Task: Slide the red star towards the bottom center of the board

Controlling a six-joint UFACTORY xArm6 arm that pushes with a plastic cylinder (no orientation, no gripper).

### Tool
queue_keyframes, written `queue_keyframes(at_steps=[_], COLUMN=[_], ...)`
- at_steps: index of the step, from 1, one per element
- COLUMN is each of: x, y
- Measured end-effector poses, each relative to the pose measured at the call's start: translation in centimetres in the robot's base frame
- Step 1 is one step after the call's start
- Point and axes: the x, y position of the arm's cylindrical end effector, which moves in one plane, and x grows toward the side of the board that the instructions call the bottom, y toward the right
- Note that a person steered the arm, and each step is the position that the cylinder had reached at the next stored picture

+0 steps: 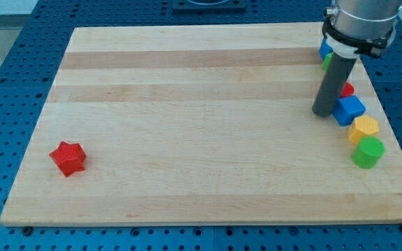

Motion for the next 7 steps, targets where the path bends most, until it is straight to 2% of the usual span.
queue_keyframes(at_steps=[1, 3, 4, 5, 6, 7], x=[0.0, -0.7, -1.7, -3.0, -1.9, 2.2], y=[1.2, -3.5, -13.2, -27.0, -41.0, -50.0])
